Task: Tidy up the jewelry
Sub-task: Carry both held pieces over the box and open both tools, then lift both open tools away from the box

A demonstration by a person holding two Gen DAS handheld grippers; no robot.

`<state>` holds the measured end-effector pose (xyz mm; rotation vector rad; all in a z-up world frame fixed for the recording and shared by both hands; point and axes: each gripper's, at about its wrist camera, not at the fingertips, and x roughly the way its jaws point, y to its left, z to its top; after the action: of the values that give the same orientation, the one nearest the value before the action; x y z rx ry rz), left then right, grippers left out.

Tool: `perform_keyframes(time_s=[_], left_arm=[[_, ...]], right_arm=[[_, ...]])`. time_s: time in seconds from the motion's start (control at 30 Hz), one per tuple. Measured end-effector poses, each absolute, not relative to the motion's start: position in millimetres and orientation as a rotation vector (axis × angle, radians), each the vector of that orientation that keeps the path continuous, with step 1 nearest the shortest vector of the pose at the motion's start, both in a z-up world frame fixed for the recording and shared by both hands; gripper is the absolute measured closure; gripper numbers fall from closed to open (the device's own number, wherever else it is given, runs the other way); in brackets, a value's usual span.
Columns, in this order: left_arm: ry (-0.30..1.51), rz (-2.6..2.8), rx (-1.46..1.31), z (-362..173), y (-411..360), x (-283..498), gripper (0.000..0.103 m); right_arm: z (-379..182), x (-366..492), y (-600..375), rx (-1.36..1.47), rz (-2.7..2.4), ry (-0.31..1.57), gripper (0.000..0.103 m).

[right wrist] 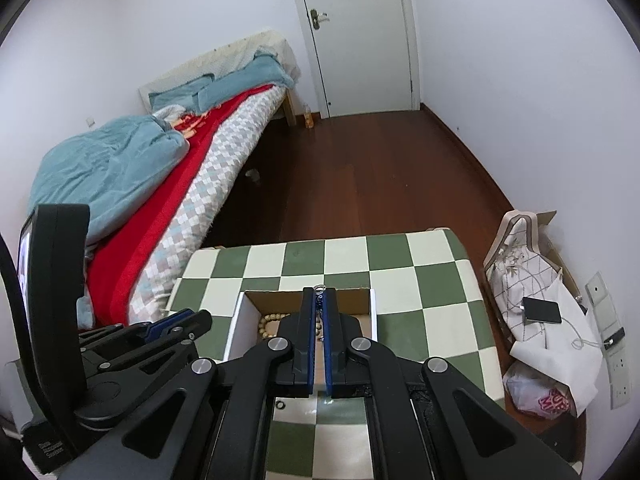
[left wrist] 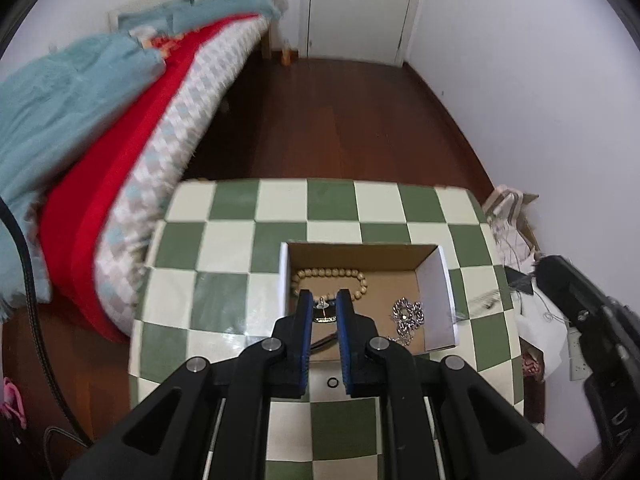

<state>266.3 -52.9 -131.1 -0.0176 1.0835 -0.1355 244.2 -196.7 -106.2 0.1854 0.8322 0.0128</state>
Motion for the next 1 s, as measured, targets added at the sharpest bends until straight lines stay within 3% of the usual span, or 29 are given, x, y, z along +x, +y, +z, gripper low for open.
perform_keyframes(time_s=[0.5, 0.83, 0.87, 0.9, 0.93, 0.97, 1.0], left_arm=[[1.2, -0.105, 0.023, -197, -60, 302, 0.094], [1.206, -0.091, 0.044, -198, -64, 302, 0.089], [1.198, -0.078, 0.041, -195, -63, 301, 0.085], [1.19, -0.063, 0.041, -191, -62, 301, 0.069], [1.176, -0.05, 0.04, -187, -61, 301, 0.045], [1.15, -0.031, 0.047, -182, -60, 299, 0.037], [1.131, -0.018, 0.05, -177, -58, 299, 0.02]], right_arm=[[-226, 301, -203, 0.138, 0.014, 1.138, 0.1], [-243, 310, -201, 0.051, 0.003, 1.289, 0.096], [-243, 309, -201, 0.047, 0.002, 1.301, 0.087], [-243, 308, -201, 0.046, 0.003, 1.313, 0.077], [-243, 308, -201, 0.04, 0.003, 1.322, 0.05], [-244, 307, -200, 0.022, 0.0, 1.336, 0.015], [-243, 305, -200, 0.025, -0.003, 1.339, 0.005]])
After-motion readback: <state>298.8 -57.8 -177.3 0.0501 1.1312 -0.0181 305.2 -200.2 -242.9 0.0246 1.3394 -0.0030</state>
